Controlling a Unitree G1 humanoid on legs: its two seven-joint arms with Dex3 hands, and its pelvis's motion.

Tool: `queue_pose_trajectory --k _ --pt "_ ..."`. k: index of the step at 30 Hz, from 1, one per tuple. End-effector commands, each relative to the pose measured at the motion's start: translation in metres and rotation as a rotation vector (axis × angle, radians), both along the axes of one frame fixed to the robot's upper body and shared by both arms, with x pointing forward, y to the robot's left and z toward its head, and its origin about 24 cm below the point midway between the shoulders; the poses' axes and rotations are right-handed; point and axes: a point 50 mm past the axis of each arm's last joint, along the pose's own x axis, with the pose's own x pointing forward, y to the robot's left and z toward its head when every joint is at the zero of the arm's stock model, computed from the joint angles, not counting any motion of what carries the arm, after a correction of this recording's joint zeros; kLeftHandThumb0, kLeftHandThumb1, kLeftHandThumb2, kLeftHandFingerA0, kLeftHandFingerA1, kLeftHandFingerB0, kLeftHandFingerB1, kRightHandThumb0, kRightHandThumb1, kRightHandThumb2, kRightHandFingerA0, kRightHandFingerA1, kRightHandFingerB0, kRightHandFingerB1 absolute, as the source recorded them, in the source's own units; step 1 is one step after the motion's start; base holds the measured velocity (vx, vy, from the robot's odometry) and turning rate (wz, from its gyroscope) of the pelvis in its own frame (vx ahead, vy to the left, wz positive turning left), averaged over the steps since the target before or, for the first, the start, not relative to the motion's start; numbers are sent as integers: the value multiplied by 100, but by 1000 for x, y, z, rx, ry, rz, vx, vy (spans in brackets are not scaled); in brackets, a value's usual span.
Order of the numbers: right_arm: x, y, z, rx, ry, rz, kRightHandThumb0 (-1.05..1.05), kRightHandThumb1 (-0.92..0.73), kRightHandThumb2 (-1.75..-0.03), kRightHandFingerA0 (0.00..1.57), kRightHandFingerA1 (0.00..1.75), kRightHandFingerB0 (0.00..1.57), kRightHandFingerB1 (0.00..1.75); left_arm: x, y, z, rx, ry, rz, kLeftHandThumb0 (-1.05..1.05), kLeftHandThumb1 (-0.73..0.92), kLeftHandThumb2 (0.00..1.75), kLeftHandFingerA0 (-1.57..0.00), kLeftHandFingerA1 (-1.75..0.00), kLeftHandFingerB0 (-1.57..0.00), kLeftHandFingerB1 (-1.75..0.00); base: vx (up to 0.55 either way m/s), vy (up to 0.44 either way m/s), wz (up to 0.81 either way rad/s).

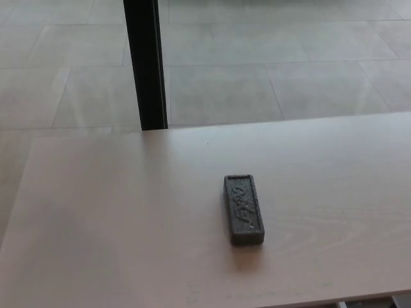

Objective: The robot uses its right hand to hold the eraser kept in the middle of the desk and use it to wipe the desk by swiping its surface twice

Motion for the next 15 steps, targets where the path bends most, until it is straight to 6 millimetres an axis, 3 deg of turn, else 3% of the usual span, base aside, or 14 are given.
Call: queue_pose_trajectory --k 1,4,5,6,8,11,12,13,14,15 --pt "24 -53 60 -101 -453 -340 -54 -66 -60 72 67 47 63 -8 22 16 -45 -202 247 -47 65 59 -71 -66 -61 -55 0 0 0" --pt "50 -69 91 -165 -584 -377 -53 -69 -61 71 75 32 64 -9 21 14 -43 -196 241 -47 66 60 -70 -66 -60 -54 0 0 0" --pt "62 -75 102 -174 -622 -413 -53 -69 -61 66 74 32 62 -10 21 14 -46 -192 236 -47 67 60 -68 -65 -58 -53 0 0 0" --pt "81 -82 122 -197 -684 -460 -51 -69 -62 76 77 36 63 -11 21 14 -43 -188 237 -48 67 60 -73 -66 -62 -54 0 0 0" --pt "110 -88 153 -204 -817 -466 -46 -70 -68 67 73 34 60 -11 21 14 -46 -196 266 -47 65 59 -72 -64 -63 -54 0 0 0" --pt "145 -82 191 -215 -952 -446 -34 -61 -78 68 63 56 57 -11 21 14 -45 -194 258 -48 65 60 -71 -66 -62 -55 0 0 0" --pt "152 -80 198 -221 -968 -434 -34 -61 -78 68 63 56 57 -11 22 14 -46 -197 261 -48 65 60 -71 -66 -62 -55 0 0 0" --pt "172 -72 215 -240 -1016 -381 -23 -52 -93 79 62 84 54 -10 22 14 -43 -193 252 -49 66 60 -71 -66 -63 -55 0 0 0" --pt "180 -68 222 -236 -1026 -371 -23 -52 -93 79 62 84 54 -10 22 14 -40 -192 249 -49 66 60 -71 -66 -63 -55 0 0 0" --pt "185 -64 226 -235 -1038 -353 -22 -46 -105 88 63 94 57 -10 22 15 -39 -190 245 -49 67 60 -72 -66 -63 -55 0 0 0"
